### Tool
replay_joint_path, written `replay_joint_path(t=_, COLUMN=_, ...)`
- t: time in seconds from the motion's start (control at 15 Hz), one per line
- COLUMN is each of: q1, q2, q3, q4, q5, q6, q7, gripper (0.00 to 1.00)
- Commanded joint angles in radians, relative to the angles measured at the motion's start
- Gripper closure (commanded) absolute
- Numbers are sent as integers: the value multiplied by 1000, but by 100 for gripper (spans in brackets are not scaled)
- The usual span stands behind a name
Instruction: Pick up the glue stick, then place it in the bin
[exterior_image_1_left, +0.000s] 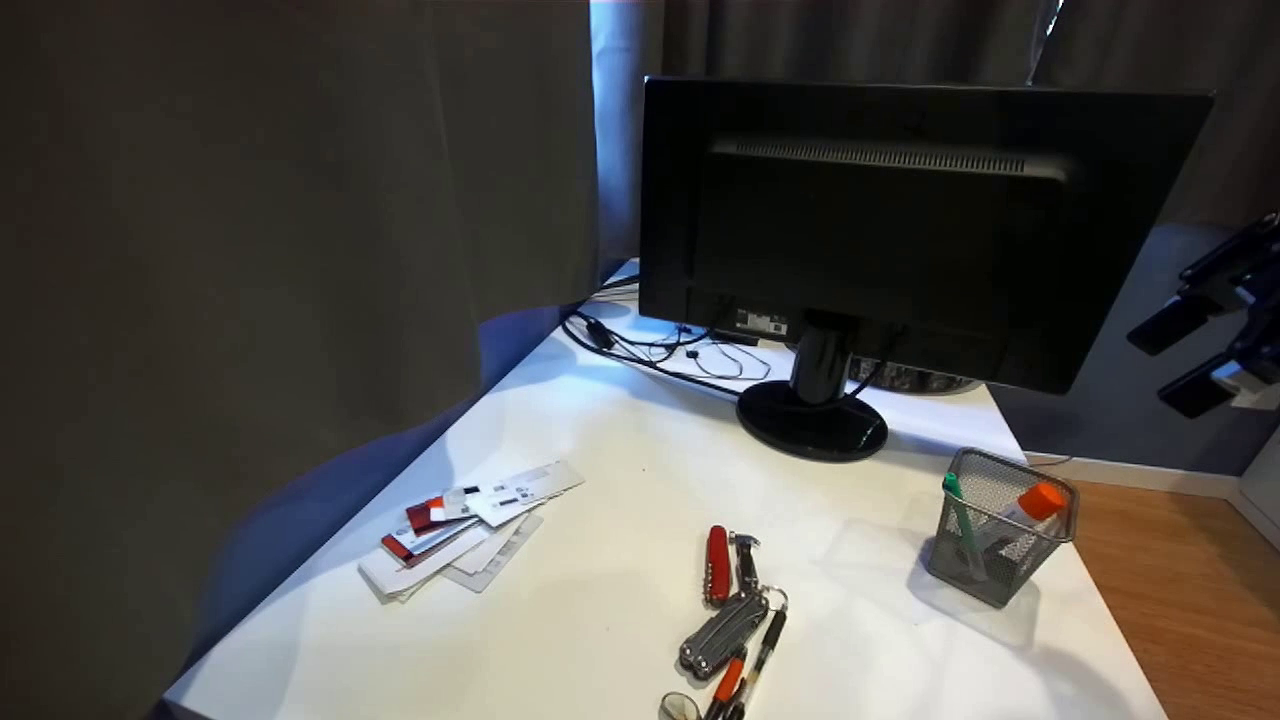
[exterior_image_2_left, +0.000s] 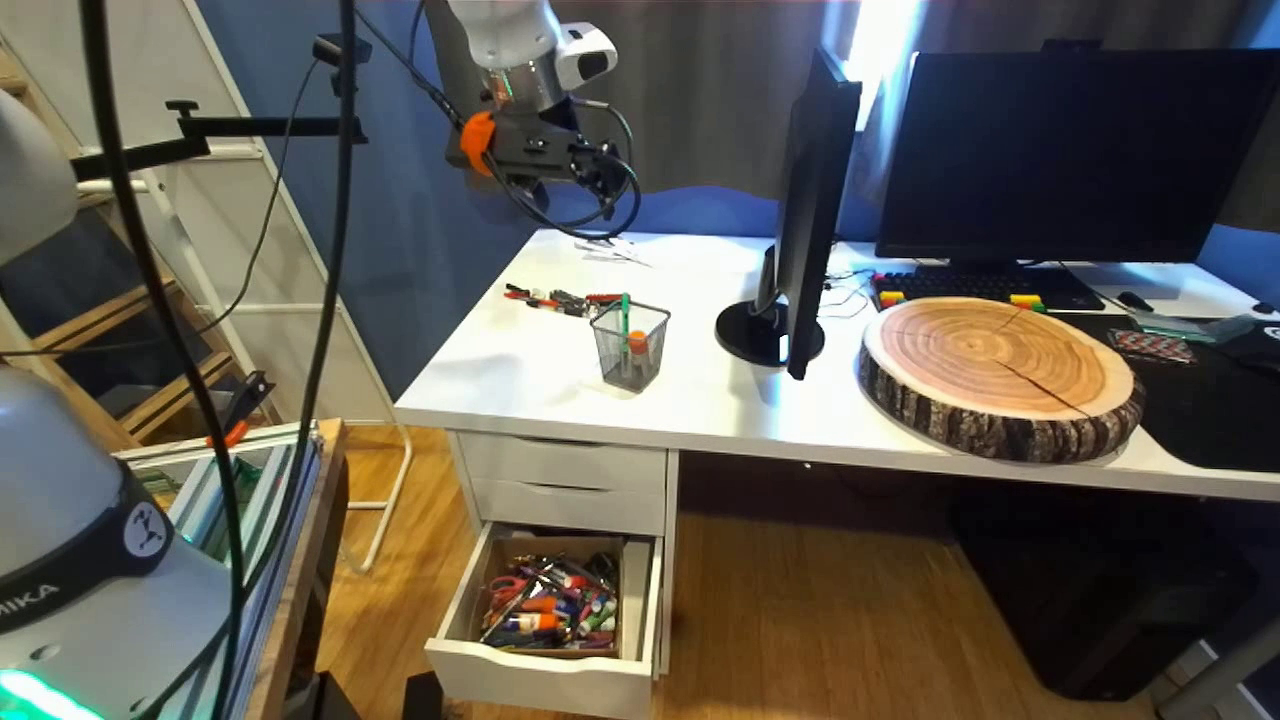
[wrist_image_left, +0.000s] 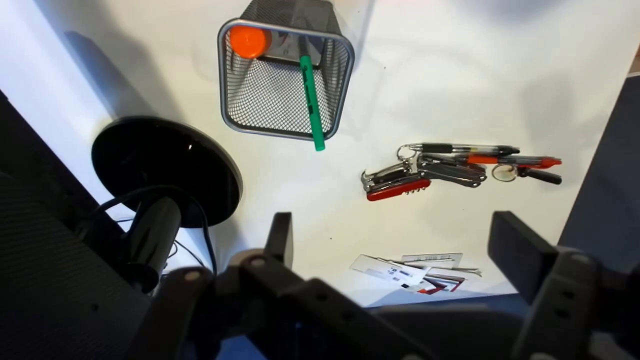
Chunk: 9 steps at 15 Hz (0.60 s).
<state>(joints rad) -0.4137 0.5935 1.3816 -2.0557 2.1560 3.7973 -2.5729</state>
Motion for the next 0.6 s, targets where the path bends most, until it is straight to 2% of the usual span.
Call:
replay_joint_path(t=0.0, q1=-5, q2=29, q3=24, q4=59, q5=65, q6=59, q7=-81, gripper=0)
replay_joint_path(t=0.2, q1=-14, q2=26, q3=42, q4=69, q5=93, q6=72, q7=-107, gripper=0)
replay_joint_path(t=0.27, q1=11, q2=-6, q3=-1, q4=47, q5=68, q6=25, q7=-58, gripper=0)
replay_joint_path(t=0.53, q1=10, q2=-5, q3=10, q4=53, q5=79, q6=36, q7=-72, gripper=0)
